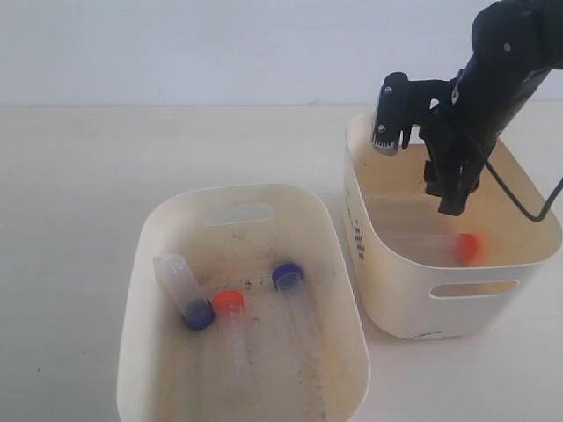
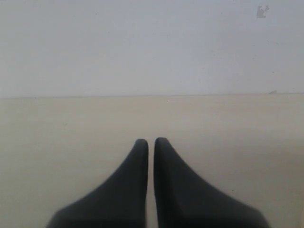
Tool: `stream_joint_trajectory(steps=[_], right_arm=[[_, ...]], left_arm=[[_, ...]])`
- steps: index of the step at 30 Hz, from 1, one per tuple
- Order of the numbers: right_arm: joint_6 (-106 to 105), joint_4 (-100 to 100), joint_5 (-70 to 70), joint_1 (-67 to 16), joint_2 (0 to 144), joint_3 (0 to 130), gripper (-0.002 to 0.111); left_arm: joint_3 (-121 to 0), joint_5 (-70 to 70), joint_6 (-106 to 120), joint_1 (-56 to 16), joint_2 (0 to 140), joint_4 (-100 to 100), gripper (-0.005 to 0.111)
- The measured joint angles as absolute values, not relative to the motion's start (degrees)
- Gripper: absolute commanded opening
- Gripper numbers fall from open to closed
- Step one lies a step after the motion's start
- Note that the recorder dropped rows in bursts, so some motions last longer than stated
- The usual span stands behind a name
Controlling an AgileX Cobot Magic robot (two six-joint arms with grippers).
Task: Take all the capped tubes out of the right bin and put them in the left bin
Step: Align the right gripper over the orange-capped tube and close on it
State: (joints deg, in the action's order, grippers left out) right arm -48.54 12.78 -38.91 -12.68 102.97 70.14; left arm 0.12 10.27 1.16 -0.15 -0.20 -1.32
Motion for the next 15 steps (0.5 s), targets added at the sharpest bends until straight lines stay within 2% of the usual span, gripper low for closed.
stream_joint_trajectory(steps=[5, 15], right_arm=[[-42.12, 12.95, -41.51, -12.68, 102.97, 70.14, 0.054], [-53.99, 5.53, -40.83, -12.68, 104.83, 68.2, 0.054]], left_arm=[[0.12, 10.27, 1.16, -0.15, -0.2, -1.32, 0.004], [0.12, 10.27, 1.16, -0.15, -0.2, -1.32, 0.004]])
